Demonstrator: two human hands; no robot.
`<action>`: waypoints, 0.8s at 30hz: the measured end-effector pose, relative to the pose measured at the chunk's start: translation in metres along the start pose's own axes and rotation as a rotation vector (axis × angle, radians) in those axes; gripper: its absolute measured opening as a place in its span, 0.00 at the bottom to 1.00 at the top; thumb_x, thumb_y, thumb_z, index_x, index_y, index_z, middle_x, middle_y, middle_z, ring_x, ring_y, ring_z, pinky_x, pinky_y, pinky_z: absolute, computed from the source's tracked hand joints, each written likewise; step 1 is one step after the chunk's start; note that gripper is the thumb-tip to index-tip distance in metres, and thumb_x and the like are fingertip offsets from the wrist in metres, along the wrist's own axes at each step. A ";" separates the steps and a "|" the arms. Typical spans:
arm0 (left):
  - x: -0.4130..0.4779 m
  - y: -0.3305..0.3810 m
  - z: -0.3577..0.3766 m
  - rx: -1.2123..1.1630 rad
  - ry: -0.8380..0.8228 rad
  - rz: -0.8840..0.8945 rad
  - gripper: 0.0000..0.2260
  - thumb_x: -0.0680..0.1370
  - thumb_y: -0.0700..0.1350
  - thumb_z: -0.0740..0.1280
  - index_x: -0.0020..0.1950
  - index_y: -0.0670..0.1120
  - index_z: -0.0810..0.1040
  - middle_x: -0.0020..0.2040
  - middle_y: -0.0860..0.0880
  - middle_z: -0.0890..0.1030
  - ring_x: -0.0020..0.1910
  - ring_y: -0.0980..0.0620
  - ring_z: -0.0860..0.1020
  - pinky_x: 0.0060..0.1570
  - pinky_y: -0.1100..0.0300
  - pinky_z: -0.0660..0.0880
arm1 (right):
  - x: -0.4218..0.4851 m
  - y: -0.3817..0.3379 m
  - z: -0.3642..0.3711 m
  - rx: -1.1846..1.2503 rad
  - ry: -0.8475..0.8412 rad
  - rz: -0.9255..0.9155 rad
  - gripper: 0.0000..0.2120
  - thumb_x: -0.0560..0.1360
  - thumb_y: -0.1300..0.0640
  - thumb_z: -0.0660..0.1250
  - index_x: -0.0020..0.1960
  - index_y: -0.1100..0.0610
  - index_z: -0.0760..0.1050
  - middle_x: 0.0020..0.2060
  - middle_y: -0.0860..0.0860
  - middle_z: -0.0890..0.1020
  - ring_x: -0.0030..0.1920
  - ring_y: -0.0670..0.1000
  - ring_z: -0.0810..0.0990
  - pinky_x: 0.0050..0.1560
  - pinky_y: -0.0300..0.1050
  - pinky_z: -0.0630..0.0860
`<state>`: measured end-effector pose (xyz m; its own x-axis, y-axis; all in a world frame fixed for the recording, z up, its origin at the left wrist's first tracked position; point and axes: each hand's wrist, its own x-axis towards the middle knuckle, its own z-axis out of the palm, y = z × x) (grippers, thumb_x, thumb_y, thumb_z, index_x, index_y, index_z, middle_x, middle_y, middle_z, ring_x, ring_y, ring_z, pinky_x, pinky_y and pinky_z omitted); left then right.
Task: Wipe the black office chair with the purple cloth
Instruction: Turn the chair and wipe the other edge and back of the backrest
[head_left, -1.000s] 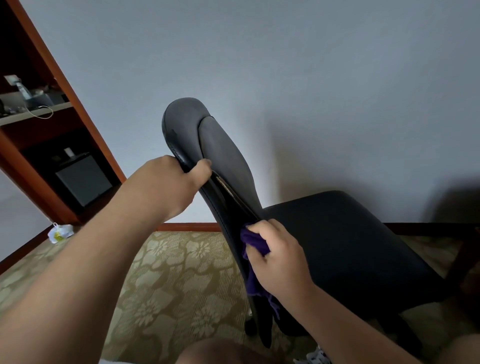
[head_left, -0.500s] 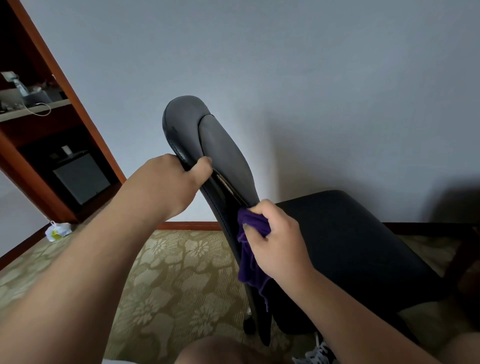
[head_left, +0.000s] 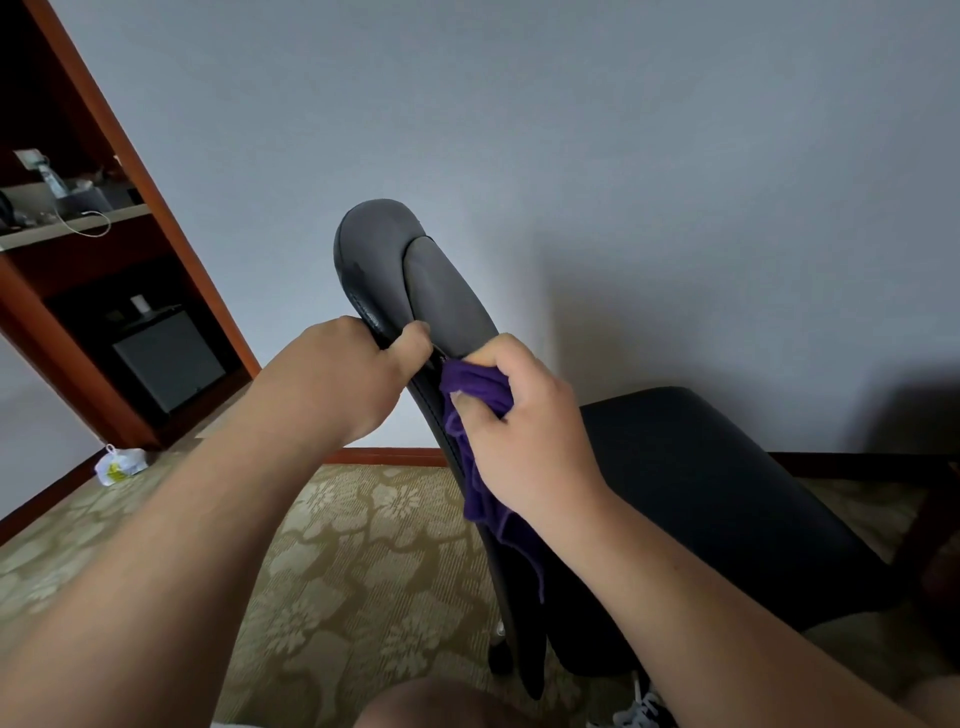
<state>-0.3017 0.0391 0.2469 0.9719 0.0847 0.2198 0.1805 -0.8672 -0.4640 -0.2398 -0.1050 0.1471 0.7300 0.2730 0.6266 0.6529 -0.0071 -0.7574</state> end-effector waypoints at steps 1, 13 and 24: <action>-0.001 0.000 0.000 -0.014 -0.002 -0.010 0.18 0.83 0.46 0.52 0.69 0.57 0.47 0.47 0.47 0.77 0.43 0.46 0.77 0.44 0.52 0.80 | -0.005 0.005 0.000 -0.012 -0.006 0.013 0.09 0.75 0.60 0.68 0.45 0.47 0.72 0.39 0.43 0.78 0.40 0.46 0.78 0.36 0.44 0.75; 0.000 0.001 -0.001 0.023 0.001 -0.011 0.19 0.82 0.45 0.52 0.71 0.55 0.51 0.47 0.47 0.77 0.43 0.46 0.77 0.44 0.52 0.79 | -0.001 0.003 0.000 0.019 0.021 0.012 0.07 0.74 0.59 0.68 0.47 0.47 0.75 0.41 0.43 0.80 0.42 0.46 0.79 0.41 0.50 0.78; 0.001 0.000 0.001 -0.053 0.002 -0.044 0.17 0.83 0.45 0.51 0.71 0.55 0.52 0.47 0.46 0.78 0.42 0.45 0.77 0.45 0.50 0.80 | -0.006 0.023 -0.009 -0.028 -0.054 0.217 0.06 0.73 0.59 0.66 0.42 0.48 0.73 0.34 0.44 0.78 0.32 0.47 0.76 0.34 0.49 0.76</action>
<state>-0.3006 0.0397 0.2468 0.9628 0.1221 0.2409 0.2146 -0.8873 -0.4081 -0.2269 -0.1157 0.1277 0.8427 0.3133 0.4379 0.4873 -0.0980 -0.8677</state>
